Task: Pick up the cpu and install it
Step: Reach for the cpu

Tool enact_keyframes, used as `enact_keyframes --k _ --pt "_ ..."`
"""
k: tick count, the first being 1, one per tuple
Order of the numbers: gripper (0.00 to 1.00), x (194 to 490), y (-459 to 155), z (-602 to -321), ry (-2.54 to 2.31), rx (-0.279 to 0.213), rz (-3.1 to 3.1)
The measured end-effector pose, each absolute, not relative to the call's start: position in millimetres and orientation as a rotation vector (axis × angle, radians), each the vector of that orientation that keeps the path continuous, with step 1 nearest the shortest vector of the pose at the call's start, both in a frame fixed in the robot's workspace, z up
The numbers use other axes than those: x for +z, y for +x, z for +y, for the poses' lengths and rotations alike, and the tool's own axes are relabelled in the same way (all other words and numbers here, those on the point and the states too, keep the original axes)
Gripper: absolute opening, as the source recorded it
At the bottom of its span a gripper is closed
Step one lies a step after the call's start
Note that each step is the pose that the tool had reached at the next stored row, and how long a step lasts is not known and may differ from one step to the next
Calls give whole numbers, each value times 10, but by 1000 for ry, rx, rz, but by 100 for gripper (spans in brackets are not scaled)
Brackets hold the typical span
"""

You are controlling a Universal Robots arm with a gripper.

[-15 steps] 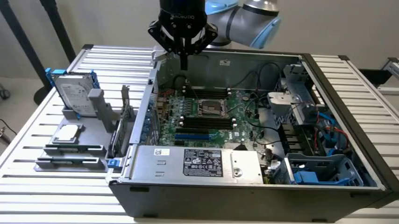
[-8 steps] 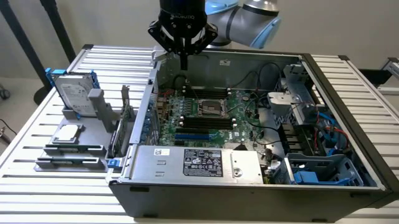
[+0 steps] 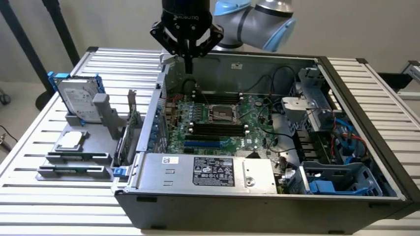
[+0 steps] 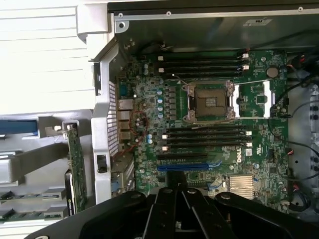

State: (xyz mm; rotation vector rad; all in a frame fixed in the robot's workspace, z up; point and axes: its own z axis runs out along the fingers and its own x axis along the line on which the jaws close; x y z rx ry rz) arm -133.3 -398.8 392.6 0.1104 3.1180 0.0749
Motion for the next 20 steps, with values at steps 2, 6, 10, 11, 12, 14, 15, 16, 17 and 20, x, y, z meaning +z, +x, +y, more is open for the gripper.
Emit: enact_keyframes --k 2,6,10,11,12,14,15,16,17,20 --pt "11 3925 -1423 -3988 110 75 3118" --pt "11 3920 -1602 -3988 110 75 3118" --pt "11 3914 -1788 -3987 110 75 3118" --pt "11 3914 -1833 -3987 110 75 3118" --pt "11 3914 -1878 -3987 111 76 3118" --pt "11 3914 -1968 -3987 110 79 3118" --pt "11 3914 -2013 -3987 111 80 3118" --pt "11 3914 -2062 -3987 111 82 3118" --pt "11 3914 -2104 -3987 111 83 3118" --pt "11 3914 -2243 -3987 111 87 3118"
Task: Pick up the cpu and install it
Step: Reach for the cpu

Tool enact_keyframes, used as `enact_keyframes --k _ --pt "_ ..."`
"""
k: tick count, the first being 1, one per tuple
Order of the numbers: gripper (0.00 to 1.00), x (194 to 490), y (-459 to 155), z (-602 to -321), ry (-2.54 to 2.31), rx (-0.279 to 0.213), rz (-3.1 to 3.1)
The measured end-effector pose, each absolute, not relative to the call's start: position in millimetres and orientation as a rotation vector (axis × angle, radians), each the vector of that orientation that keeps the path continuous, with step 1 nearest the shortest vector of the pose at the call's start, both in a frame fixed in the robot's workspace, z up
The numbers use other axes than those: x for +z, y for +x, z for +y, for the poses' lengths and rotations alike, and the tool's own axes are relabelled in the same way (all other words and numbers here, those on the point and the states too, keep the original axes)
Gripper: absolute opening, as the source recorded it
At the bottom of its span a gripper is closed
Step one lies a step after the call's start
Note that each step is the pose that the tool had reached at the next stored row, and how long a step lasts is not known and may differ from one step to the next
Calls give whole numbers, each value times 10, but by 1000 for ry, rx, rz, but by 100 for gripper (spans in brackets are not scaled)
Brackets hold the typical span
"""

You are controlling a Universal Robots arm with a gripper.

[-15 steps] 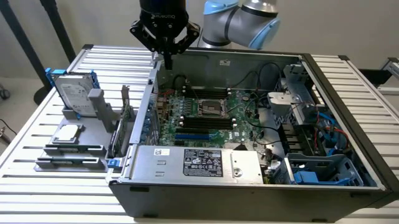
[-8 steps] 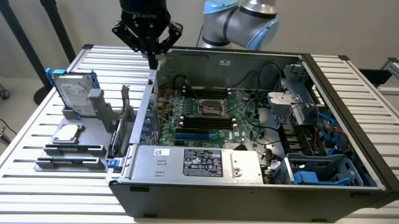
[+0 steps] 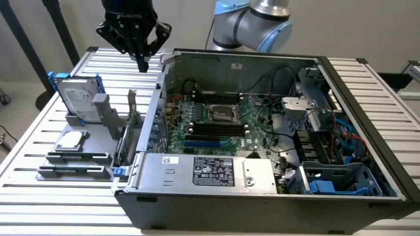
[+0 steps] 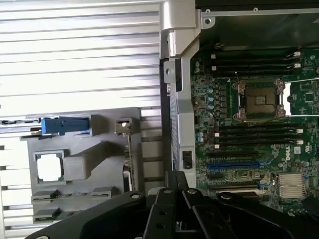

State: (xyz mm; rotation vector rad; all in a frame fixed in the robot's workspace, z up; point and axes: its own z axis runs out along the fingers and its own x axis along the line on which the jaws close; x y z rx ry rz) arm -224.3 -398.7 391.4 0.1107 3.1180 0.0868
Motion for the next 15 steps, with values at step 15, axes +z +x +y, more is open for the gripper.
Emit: enact_keyframes --k 15 --pt "11 3914 -2924 -3987 111 99 3119"
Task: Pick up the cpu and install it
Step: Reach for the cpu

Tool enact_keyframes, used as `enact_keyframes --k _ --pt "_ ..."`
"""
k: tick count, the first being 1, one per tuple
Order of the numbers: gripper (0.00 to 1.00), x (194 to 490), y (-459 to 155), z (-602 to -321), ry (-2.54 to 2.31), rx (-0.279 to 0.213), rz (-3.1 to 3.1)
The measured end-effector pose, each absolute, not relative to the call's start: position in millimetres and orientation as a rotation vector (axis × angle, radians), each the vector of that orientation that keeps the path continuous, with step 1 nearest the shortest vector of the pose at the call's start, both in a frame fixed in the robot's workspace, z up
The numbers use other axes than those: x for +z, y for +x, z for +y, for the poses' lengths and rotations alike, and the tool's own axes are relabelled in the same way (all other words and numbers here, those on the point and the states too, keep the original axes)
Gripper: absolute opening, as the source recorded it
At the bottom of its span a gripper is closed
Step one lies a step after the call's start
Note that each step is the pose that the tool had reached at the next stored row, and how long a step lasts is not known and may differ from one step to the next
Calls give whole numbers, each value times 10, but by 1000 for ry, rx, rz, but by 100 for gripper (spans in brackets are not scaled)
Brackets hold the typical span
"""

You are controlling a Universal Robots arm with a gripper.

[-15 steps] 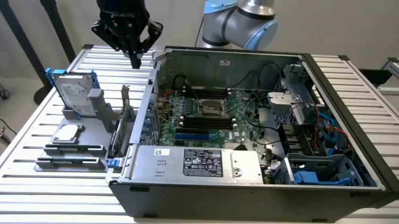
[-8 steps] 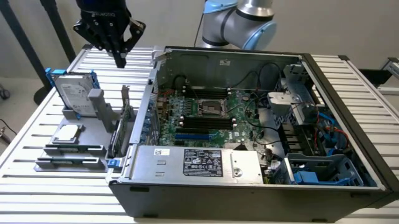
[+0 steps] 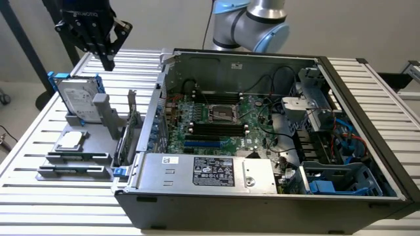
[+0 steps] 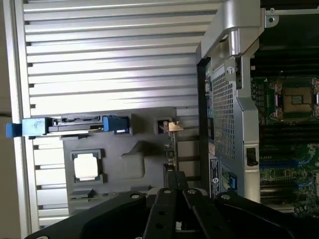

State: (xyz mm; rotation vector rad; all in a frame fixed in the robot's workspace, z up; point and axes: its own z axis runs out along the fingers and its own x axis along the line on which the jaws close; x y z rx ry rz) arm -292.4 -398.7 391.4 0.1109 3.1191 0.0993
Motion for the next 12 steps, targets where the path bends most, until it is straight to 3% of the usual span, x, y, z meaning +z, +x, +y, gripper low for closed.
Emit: enact_keyframes --k 12 --pt "11 3900 -3470 -3987 111 99 3121"
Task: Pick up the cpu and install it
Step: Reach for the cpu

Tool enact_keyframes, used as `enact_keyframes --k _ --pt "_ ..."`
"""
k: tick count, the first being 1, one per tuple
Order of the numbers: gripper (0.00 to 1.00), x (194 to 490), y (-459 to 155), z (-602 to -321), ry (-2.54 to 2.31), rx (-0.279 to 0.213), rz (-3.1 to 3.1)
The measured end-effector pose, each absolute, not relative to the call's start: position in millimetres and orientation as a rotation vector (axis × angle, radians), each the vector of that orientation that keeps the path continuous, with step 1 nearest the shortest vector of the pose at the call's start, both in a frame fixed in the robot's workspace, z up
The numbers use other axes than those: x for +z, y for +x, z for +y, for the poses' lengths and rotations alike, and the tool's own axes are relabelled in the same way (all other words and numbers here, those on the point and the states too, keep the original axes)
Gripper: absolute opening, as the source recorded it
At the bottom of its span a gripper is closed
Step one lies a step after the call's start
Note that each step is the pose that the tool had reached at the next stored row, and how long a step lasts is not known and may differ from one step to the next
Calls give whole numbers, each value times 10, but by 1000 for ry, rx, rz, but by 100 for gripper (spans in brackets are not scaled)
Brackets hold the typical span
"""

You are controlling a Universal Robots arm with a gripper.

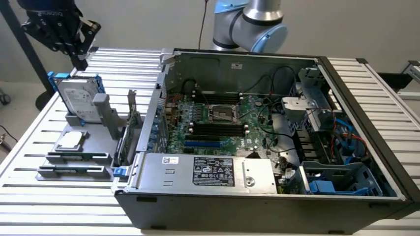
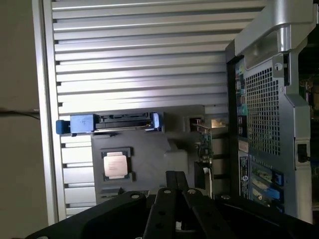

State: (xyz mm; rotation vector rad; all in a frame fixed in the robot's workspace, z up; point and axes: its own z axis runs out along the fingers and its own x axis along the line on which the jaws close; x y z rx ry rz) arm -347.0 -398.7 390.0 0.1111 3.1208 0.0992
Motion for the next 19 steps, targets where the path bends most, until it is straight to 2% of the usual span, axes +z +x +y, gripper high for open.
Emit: enact_keyframes --k 19 --pt "11 3810 -4280 -3987 109 99 3129"
